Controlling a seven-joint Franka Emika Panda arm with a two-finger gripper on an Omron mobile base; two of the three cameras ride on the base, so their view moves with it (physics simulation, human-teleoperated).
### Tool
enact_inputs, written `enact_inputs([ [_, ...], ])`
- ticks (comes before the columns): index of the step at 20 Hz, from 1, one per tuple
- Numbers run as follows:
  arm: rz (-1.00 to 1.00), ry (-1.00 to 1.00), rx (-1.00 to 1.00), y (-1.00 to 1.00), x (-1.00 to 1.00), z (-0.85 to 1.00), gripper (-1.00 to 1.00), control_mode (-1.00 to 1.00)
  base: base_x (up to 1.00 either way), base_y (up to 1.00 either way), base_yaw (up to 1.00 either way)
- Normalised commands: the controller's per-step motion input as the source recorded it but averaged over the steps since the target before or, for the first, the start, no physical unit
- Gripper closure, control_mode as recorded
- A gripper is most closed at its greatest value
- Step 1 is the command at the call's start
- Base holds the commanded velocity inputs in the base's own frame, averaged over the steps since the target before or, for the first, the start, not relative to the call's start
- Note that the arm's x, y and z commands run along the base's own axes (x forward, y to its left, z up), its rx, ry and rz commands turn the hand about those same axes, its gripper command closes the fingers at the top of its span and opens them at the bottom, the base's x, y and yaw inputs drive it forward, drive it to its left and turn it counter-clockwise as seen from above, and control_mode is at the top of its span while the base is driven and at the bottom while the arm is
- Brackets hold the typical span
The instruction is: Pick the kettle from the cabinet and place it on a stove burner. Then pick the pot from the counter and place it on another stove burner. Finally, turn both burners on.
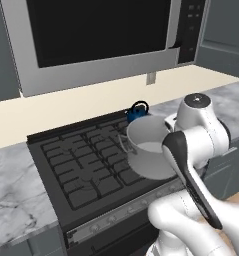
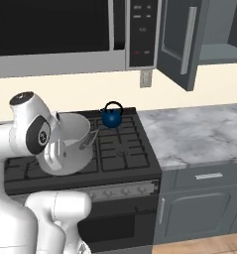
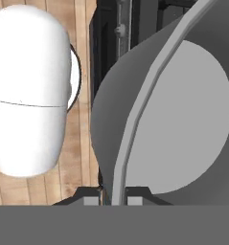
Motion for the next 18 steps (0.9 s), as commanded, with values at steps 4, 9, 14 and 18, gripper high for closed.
enact_inputs([
  [4, 0.0, 0.0, 0.03, -0.33, 0.4, 0.0, 1.0, -1.0, 0.0, 0.0, 0.0],
  [9, -0.03, 0.01, 0.0, -0.24, 0.43, 0.0, 1.0, -1.0, 0.0, 0.0, 0.0],
  [14, -0.04, 0.01, 0.0, -0.21, 0.41, -0.02, 1.0, -1.0, 0.0, 0.0, 0.0],
  [18, -0.05, 0.0, 0.0, -0.25, 0.37, -0.01, 1.0, -1.0, 0.0, 0.0, 0.0],
])
